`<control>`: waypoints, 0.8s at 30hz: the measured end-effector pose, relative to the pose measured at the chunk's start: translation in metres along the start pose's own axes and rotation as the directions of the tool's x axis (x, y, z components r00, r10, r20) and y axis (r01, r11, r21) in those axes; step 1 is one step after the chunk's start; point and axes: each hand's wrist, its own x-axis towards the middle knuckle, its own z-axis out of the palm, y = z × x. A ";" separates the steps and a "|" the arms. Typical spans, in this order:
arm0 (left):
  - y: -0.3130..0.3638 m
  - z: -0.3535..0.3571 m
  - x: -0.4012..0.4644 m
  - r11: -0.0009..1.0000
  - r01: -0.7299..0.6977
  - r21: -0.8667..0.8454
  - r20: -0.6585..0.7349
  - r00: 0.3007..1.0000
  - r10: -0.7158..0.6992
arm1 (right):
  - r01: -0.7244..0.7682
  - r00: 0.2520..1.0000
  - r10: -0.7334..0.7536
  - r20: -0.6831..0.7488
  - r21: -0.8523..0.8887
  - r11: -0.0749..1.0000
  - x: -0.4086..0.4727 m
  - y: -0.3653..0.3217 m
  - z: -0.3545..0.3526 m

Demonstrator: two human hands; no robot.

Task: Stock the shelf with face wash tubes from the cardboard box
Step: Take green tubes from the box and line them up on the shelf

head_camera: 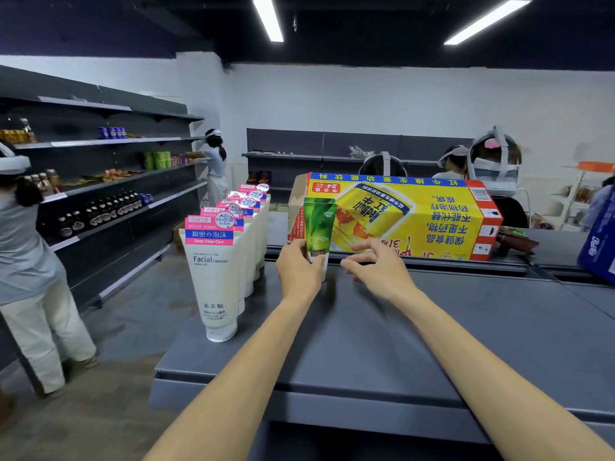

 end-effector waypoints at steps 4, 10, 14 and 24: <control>0.003 -0.004 -0.004 1.000 0.007 -0.020 0.022 1.000 -0.006 | -0.004 1.000 0.004 0.009 -0.001 1.000 -0.004 -0.001 -0.003; 0.013 -0.019 -0.016 0.999 -0.009 0.047 0.022 1.000 0.008 | 0.001 1.000 -0.001 0.005 -0.002 1.000 -0.018 -0.014 -0.011; 0.026 -0.029 -0.034 0.996 -0.050 0.078 0.020 0.999 0.048 | 0.038 0.999 -0.038 0.009 -0.046 0.998 -0.034 -0.024 -0.019; 0.045 -0.055 -0.085 0.988 -0.115 0.102 0.038 0.993 0.111 | 0.116 0.993 -0.116 0.010 -0.136 0.984 -0.083 -0.048 -0.038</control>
